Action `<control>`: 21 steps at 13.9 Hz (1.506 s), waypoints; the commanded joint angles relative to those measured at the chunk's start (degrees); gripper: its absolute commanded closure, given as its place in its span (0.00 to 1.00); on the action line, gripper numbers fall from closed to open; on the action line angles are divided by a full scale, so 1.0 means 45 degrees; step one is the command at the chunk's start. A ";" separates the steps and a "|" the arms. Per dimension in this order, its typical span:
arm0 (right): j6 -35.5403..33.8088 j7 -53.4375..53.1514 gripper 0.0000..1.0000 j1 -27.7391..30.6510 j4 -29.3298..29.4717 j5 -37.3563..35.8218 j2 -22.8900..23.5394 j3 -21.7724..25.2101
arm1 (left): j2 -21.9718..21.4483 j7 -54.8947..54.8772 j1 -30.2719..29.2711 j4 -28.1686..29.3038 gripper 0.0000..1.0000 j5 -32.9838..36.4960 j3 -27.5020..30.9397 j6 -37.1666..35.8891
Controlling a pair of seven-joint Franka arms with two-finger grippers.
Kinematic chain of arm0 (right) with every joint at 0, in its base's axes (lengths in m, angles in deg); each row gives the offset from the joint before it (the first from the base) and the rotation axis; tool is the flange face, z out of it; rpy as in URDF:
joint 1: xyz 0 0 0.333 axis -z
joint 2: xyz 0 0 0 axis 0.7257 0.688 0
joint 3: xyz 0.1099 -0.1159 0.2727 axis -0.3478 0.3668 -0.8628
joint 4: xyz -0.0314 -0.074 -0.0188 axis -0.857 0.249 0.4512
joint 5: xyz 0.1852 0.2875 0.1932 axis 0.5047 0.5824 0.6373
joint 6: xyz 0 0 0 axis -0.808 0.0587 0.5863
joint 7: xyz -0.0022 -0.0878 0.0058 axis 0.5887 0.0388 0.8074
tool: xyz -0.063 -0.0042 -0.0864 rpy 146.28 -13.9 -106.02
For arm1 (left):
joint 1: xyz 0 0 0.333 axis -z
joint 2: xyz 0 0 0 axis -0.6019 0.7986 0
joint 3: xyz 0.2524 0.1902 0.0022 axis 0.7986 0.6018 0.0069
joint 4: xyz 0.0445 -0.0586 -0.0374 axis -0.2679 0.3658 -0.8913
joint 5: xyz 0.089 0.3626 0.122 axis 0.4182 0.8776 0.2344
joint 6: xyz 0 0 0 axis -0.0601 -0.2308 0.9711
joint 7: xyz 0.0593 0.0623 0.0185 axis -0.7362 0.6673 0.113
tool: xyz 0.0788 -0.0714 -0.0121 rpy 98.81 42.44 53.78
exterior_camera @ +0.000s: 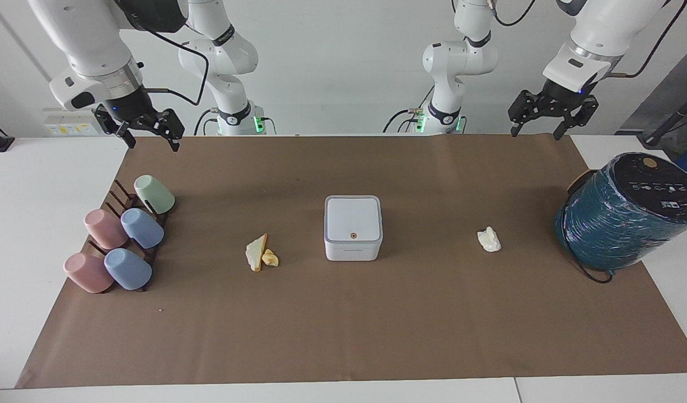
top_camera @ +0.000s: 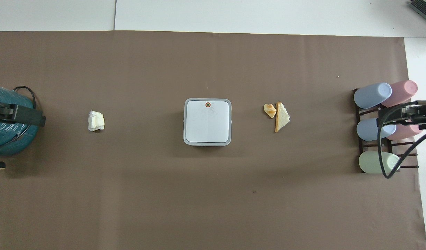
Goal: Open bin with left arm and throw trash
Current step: 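Move the left gripper out toward the white bin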
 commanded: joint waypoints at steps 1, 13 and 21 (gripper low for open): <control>0.0173 0.0265 0.00 0.0044 -0.0009 -0.0033 -0.0112 -0.0138 | -0.0293 -0.0091 -0.0033 0.0290 0.00 0.0226 -0.0006 -0.0084; 0.0156 0.0285 0.00 0.0062 -0.0087 -0.0033 -0.0190 -0.0118 | -0.0702 -0.0013 0.0746 0.1577 0.00 0.0226 -0.0201 0.2041; 0.0156 0.0285 0.00 0.0062 -0.0087 -0.0033 -0.0190 -0.0118 | -0.0782 -0.0013 0.3147 0.3784 0.83 0.0226 -0.0220 0.6942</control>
